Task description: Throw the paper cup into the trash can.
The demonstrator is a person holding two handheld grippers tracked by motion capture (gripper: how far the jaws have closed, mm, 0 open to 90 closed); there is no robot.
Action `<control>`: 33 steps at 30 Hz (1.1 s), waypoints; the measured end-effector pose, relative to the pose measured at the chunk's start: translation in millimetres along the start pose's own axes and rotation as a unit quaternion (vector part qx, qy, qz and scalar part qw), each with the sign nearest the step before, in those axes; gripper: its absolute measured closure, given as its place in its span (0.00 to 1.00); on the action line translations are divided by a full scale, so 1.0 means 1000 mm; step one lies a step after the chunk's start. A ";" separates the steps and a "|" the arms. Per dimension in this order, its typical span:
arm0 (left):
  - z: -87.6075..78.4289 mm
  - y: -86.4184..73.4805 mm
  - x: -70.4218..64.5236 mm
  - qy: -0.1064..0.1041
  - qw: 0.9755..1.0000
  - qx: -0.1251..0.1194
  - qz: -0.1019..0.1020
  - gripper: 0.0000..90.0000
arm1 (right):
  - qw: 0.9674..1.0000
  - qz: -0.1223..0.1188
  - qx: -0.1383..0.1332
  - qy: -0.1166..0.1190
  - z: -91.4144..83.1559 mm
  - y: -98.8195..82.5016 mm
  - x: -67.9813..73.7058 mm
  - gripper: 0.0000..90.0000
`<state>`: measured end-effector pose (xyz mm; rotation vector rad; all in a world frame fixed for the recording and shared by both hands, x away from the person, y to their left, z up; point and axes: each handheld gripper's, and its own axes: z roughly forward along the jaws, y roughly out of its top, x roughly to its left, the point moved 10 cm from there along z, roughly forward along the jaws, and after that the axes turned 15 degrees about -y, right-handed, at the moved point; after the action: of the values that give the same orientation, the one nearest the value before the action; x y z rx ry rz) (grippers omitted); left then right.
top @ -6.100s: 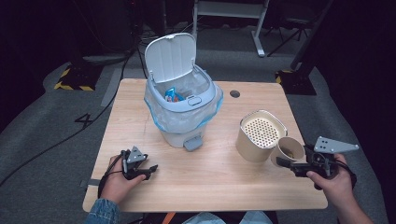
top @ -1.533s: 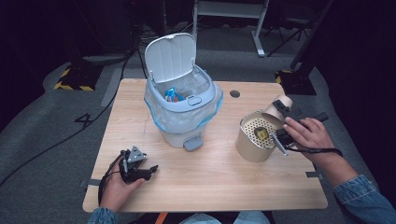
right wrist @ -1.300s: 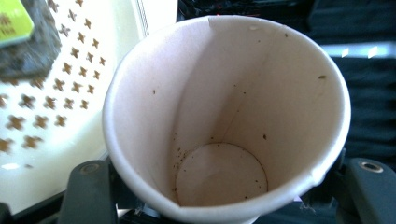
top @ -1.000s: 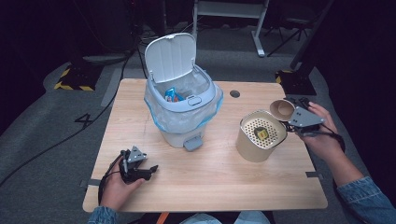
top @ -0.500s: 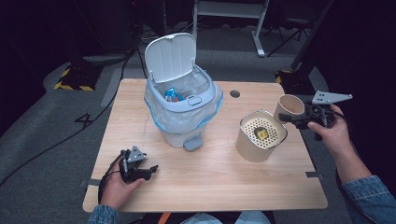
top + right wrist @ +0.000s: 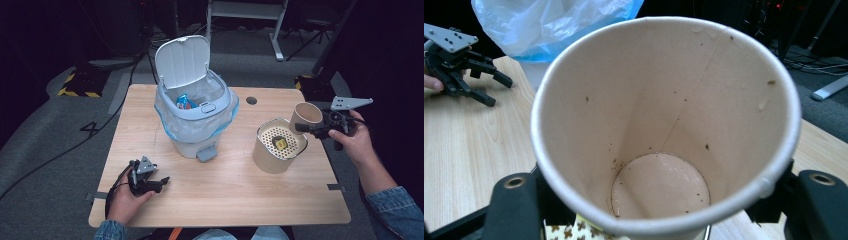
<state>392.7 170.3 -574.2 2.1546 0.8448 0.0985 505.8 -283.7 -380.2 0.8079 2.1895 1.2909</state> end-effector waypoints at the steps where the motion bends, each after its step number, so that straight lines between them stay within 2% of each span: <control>1: 0.000 0.000 0.000 0.000 1.000 0.000 0.000 0.35 | 1.000 -0.002 0.000 -0.001 0.001 0.002 0.001 0.35; 8: 0.000 0.000 0.000 0.000 1.000 0.000 0.000 0.35 | 1.000 0.000 -0.006 0.013 0.013 0.025 0.012 0.35; 18: 0.000 0.000 0.000 0.000 1.000 -0.001 0.000 0.35 | 0.999 -0.021 -0.010 0.034 0.040 0.075 0.040 0.35; 20: 0.000 0.000 0.000 0.000 1.000 0.000 0.000 0.34 | 0.999 -0.018 -0.006 0.036 0.047 0.083 0.044 0.35; 28: 0.000 0.000 0.000 0.001 1.000 0.001 0.000 0.34 | 0.998 -0.010 -0.027 0.055 0.071 0.118 0.065 0.35; 30: 0.000 0.000 0.000 0.002 1.000 0.001 -0.001 0.34 | 0.998 -0.021 -0.024 0.056 0.076 0.126 0.070 0.35; 33: 0.001 0.001 0.000 0.004 1.000 0.001 0.000 0.33 | 0.997 -0.022 -0.031 0.061 0.084 0.139 0.075 0.35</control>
<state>393.4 170.0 -574.2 2.1584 0.8485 0.1056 541.3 -126.9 -301.4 0.6697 2.2363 1.4126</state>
